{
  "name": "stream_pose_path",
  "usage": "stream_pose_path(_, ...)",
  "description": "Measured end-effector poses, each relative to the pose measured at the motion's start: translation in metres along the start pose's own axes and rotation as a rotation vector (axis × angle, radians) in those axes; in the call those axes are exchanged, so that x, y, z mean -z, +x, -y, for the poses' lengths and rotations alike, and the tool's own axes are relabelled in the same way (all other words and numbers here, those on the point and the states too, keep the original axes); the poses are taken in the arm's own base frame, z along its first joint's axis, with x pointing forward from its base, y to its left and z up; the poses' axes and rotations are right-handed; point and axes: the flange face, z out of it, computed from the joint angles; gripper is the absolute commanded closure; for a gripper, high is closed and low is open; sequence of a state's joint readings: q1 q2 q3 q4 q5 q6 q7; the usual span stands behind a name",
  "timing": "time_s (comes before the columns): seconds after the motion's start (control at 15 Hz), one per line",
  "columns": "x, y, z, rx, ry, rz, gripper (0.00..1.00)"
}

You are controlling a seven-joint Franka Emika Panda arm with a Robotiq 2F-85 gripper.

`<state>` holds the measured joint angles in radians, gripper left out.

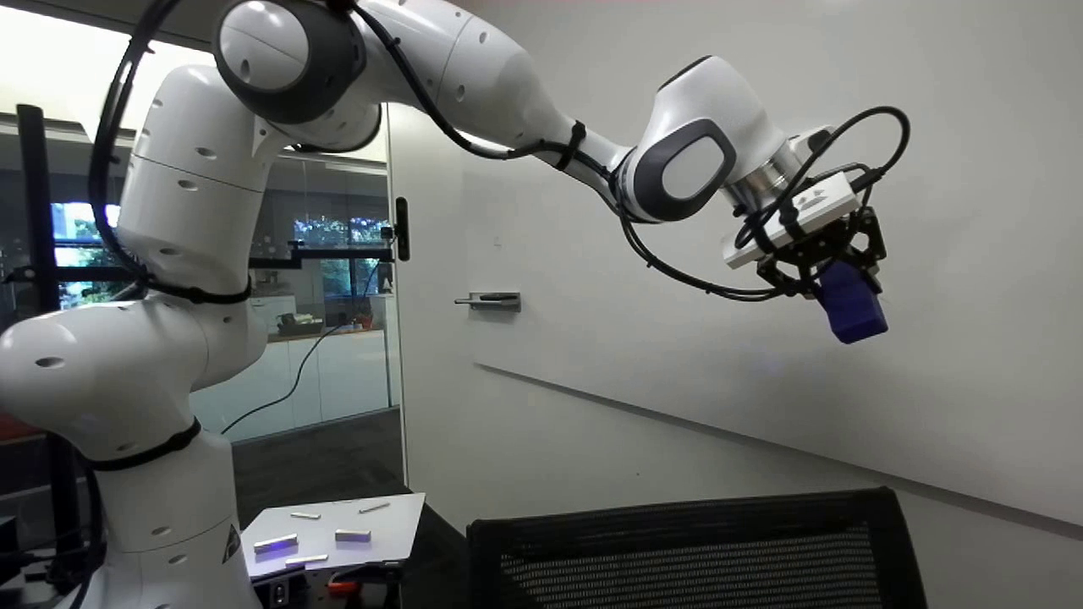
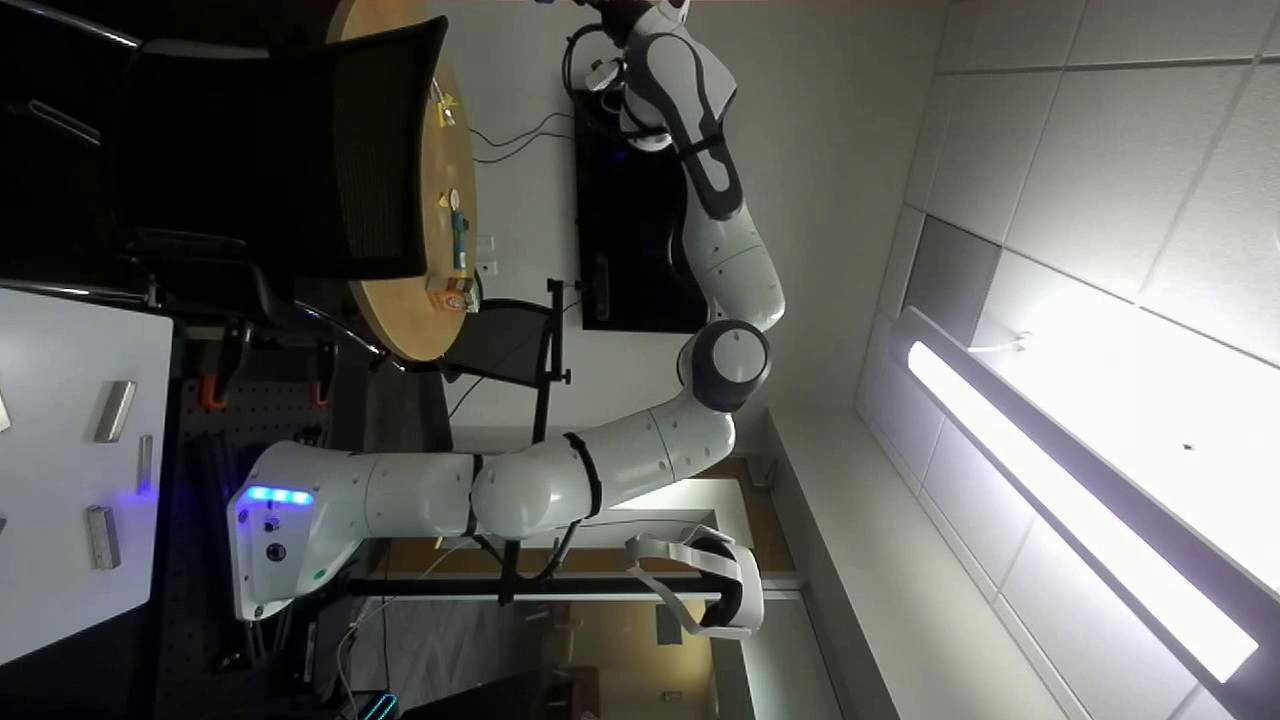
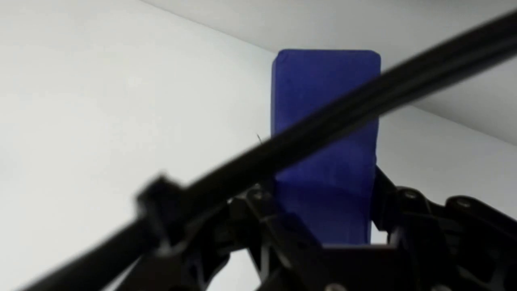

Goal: Pick up the purple duster on the table and use it to wipe the whiteboard

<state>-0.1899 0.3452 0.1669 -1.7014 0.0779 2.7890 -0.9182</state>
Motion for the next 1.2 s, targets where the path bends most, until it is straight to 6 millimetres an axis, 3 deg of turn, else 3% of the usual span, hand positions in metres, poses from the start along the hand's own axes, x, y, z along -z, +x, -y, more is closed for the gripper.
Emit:
stream_pose_path(0.8, 0.041, 0.062, 0.07, -0.169, 0.058, -0.315, 0.7)
stream_pose_path(1.2, 0.05, 0.086, 0.101, -0.242, 0.144, -0.392, 0.7)
